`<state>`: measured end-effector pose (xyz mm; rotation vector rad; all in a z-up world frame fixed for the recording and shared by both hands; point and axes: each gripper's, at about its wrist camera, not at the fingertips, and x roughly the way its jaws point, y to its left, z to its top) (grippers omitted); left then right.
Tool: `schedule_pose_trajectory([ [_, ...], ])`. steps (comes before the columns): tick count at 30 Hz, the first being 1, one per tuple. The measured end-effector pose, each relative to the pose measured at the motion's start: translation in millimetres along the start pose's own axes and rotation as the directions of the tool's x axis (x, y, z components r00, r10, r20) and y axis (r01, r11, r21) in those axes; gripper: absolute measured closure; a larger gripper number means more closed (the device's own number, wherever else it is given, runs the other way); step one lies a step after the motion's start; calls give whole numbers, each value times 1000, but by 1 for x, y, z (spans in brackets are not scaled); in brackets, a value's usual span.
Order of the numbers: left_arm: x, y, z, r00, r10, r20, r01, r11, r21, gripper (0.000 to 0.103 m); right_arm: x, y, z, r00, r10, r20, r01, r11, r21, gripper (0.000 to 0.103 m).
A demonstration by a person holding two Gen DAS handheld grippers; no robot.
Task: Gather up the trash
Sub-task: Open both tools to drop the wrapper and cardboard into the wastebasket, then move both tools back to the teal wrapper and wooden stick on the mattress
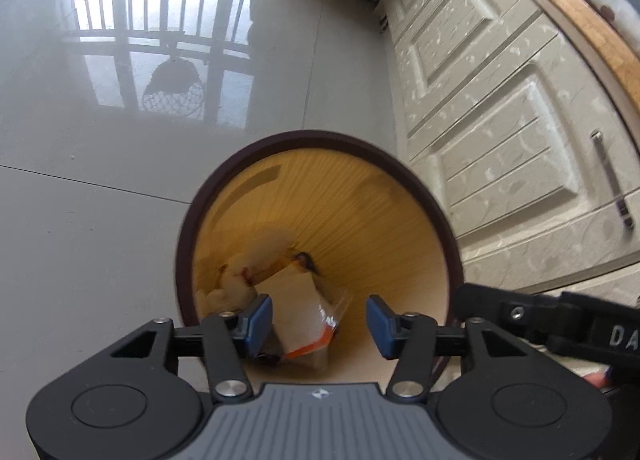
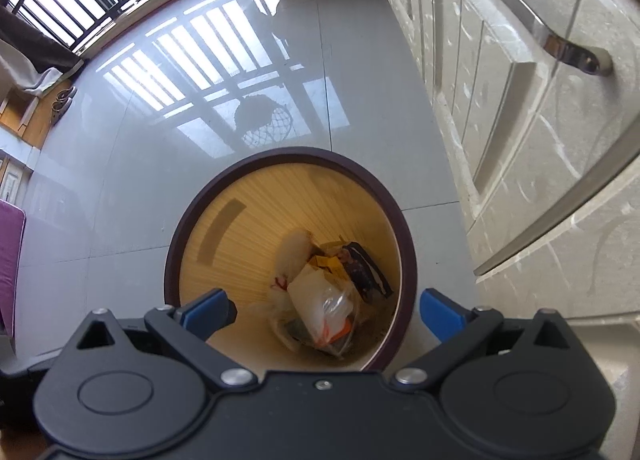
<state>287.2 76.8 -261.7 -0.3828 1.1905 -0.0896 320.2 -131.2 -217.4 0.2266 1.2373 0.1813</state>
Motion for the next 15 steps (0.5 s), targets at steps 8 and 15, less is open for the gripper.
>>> schedule_pose_trajectory([
  [8, -15, 6, -1, 997, 75, -14, -74, 997, 32, 23, -3, 1, -2, 999, -35, -16, 34, 999, -35, 0],
  [15, -36, 14, 0, 993, 113, -14, -113, 993, 29, 7, -11, 6, -10, 997, -82, -13, 80, 991, -109, 0],
])
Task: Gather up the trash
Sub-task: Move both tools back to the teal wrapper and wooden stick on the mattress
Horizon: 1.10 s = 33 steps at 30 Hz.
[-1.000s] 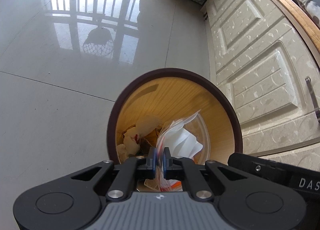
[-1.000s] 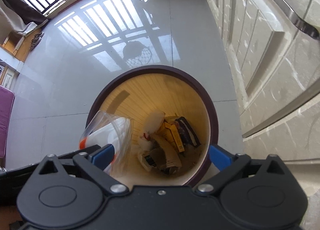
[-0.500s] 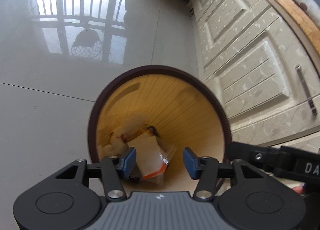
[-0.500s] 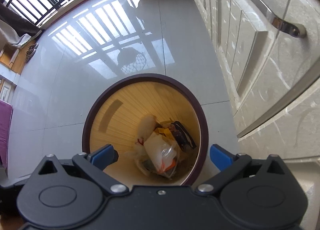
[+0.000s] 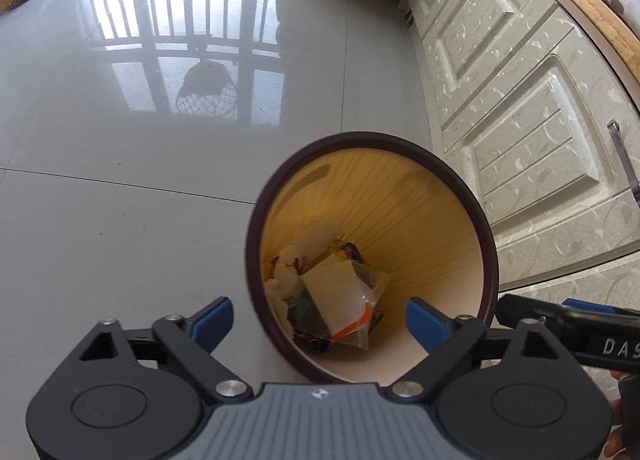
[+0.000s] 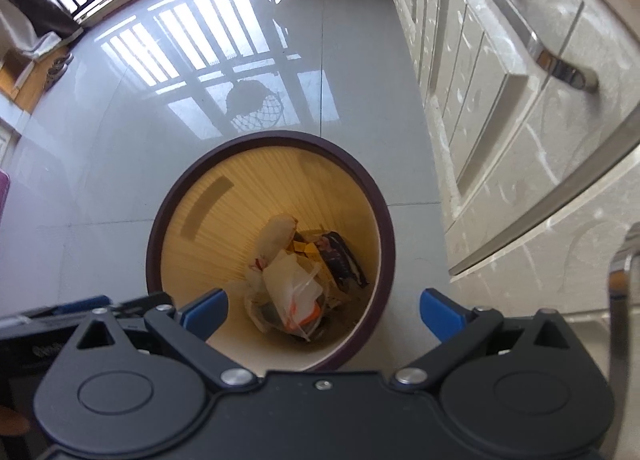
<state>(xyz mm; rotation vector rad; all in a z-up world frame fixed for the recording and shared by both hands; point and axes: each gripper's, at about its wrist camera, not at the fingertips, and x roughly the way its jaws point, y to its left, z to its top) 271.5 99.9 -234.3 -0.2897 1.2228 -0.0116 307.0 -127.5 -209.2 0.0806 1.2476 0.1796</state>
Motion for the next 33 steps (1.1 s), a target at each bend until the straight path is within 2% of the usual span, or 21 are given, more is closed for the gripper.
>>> schedule_pose_trajectory([
  [5, -19, 2, -1, 999, 31, 14, -31, 999, 23, 0, -13, 4, -3, 999, -33, 18, 34, 999, -37, 0],
  [14, -61, 7, -9, 996, 63, 66, -66, 997, 45, 0, -43, 9, -11, 998, -34, 48, 36, 998, -45, 0],
  [21, -94, 11, -15, 990, 87, 114, -92, 995, 46, 0, -67, 23, -20, 996, -47, 77, 55, 994, -93, 0],
  [33, -130, 14, -33, 981, 119, 155, -133, 988, 78, 0, -115, 37, -38, 986, -71, 154, 89, 990, -113, 0],
])
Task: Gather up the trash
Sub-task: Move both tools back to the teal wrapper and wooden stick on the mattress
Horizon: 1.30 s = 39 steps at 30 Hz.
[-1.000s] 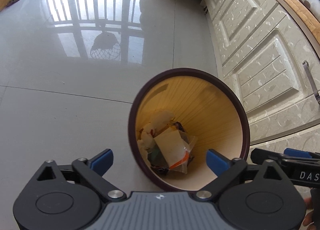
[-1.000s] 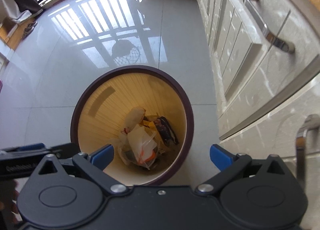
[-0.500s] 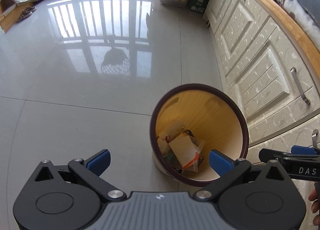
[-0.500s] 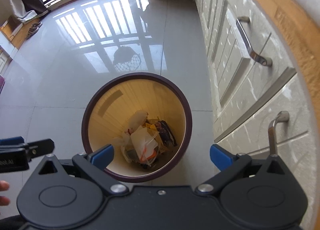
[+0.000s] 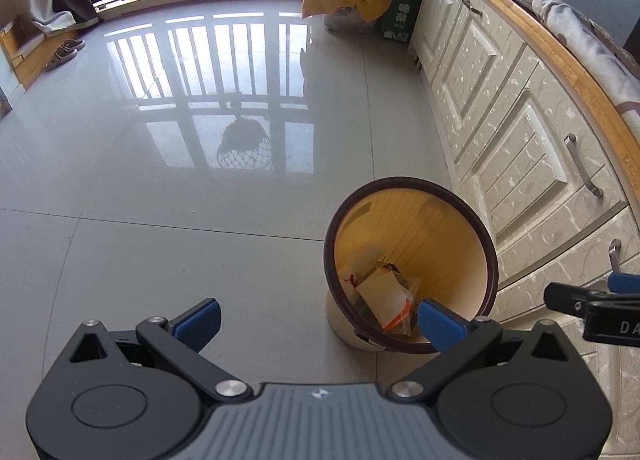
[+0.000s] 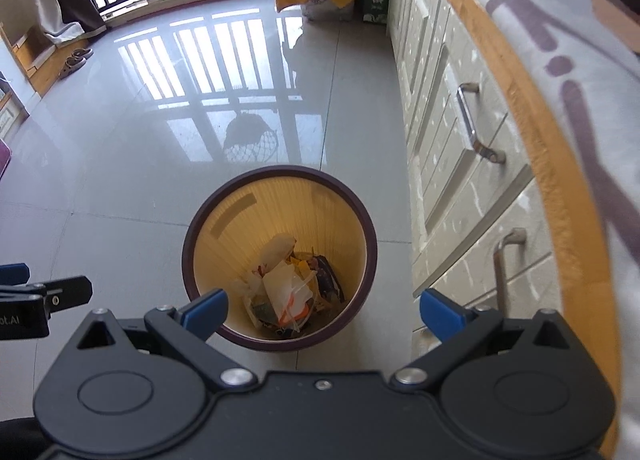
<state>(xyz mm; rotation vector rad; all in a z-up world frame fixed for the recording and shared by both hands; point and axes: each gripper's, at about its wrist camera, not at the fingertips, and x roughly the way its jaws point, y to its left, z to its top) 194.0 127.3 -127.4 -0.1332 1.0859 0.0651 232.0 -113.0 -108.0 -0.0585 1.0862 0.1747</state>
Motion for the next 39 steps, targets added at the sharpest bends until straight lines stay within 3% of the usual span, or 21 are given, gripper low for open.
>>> schedule_pose_trajectory([
  [8, -31, 5, -5, 997, 6, 71, -6, 1000, -1, 0, -40, 10, -7, 995, -19, 95, 22, 999, -32, 0],
  [19, -88, -16, 6, 969, -44, 241, 35, 998, 42, 0, -119, -3, -6, 951, -33, 306, 39, 999, -12, 0],
  [28, -130, -62, 16, 921, -130, 366, 89, 988, 128, 0, -183, -30, 0, 882, -78, 464, 63, 997, 46, 0],
  [39, -163, -147, 22, 842, -280, 461, 165, 947, 275, 0, -252, -103, -20, 777, -137, 614, 84, 990, 115, 0],
])
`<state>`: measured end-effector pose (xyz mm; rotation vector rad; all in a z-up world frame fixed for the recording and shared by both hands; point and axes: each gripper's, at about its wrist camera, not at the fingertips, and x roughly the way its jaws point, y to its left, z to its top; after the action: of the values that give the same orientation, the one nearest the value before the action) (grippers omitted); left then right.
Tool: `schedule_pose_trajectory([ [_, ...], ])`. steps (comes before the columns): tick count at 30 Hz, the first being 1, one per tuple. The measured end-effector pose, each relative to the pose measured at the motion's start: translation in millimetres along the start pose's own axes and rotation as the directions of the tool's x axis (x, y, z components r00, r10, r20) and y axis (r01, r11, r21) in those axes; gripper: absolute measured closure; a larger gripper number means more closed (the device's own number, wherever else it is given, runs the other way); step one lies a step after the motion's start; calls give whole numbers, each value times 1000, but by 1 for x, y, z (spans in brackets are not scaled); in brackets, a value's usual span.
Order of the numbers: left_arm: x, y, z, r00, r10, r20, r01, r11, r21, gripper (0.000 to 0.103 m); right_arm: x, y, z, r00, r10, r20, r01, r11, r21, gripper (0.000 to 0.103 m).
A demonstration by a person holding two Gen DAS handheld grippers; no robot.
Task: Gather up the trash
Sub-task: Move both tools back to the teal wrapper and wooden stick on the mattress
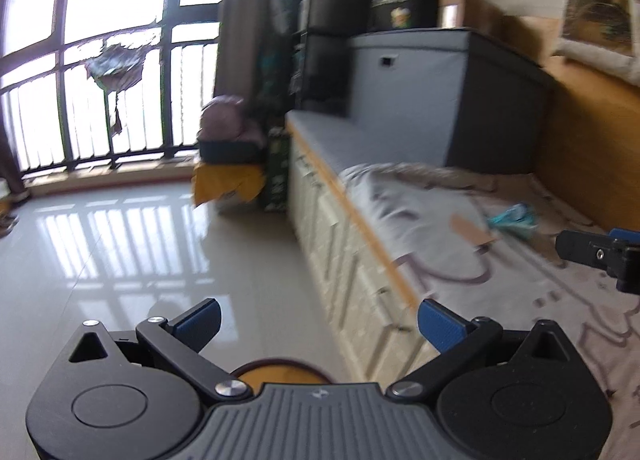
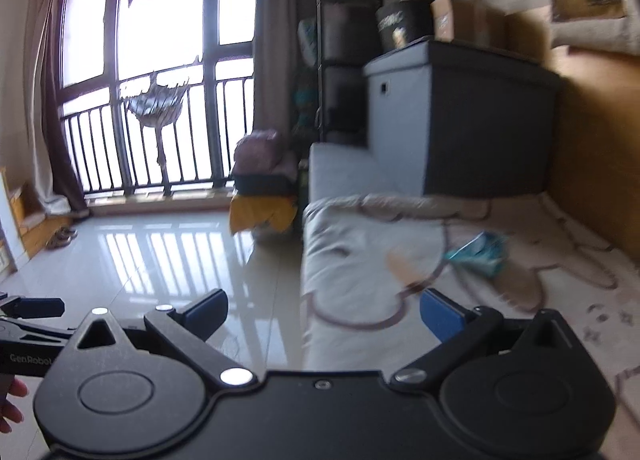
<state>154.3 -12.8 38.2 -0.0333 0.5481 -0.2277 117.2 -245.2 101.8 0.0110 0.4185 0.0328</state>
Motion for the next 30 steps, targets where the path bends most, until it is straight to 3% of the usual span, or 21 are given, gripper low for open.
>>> schedule_pose_trajectory([
  [9, 25, -71, 16, 995, -84, 61, 79, 994, 73, 0, 1, -97, 0, 993, -94, 70, 91, 995, 42, 0],
  [17, 66, -128, 18, 980, -175, 91, 163, 979, 121, 0, 28, -165, -20, 986, -162, 26, 161, 986, 31, 0],
  [23, 110, -154, 16, 961, -273, 31, 271, 960, 72, 0, 52, -216, -21, 987, -162, -5, 162, 985, 59, 0],
  [30, 154, -173, 17, 957, -289, 14, 288, 956, 61, 0, 104, -245, -17, 991, -137, -1, 136, 981, 137, 0],
])
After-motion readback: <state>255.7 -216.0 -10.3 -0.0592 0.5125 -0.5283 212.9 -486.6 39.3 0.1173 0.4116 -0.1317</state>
